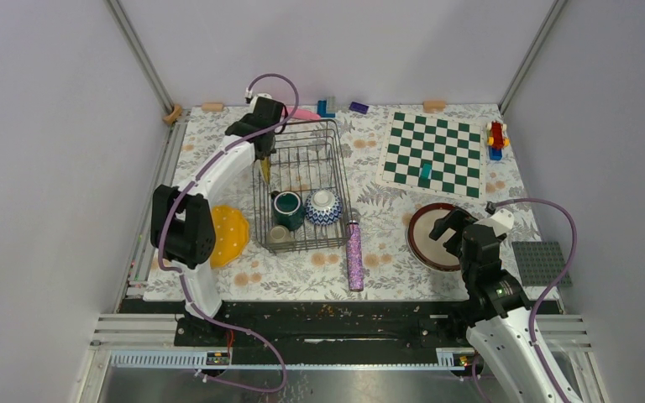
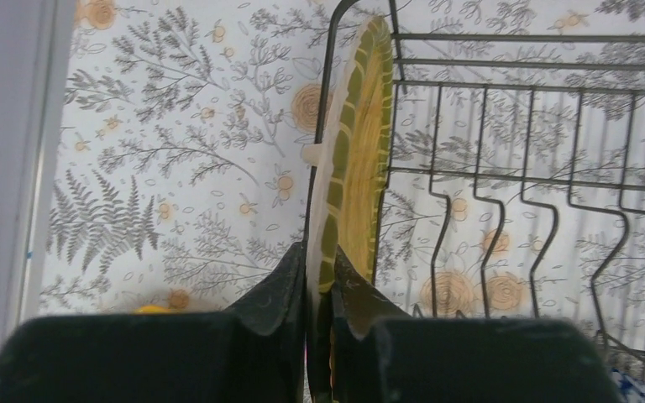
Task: Unload the mixed dishes from the dish rack
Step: Pick up the plate from the dish rack.
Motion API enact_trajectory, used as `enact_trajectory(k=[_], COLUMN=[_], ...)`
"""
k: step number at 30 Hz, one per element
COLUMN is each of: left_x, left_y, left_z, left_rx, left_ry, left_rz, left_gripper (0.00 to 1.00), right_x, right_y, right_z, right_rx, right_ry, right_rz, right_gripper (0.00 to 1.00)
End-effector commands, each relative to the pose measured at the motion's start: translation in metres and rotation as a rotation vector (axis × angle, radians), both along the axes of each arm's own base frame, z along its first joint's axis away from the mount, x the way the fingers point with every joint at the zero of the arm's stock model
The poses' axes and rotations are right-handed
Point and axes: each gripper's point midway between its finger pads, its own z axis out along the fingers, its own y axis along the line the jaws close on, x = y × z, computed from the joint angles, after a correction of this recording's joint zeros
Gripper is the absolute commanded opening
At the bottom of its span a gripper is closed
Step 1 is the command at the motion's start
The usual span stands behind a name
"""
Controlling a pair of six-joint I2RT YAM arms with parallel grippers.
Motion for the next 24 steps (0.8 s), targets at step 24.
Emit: enact_trajectory(k=[24], left_x=[-0.01], left_y=[0.003], left_z=[0.135], left_rx=[0.154], left_ry=[-0.31], left_rz=[0.038], left_gripper=[0.0], right_x=[0.003], right_y=[-0.003], right_z=[0.008], right_rx=[-0.02], right_ry=[-0.041], right_rz=[-0.002], right_gripper=[1.0])
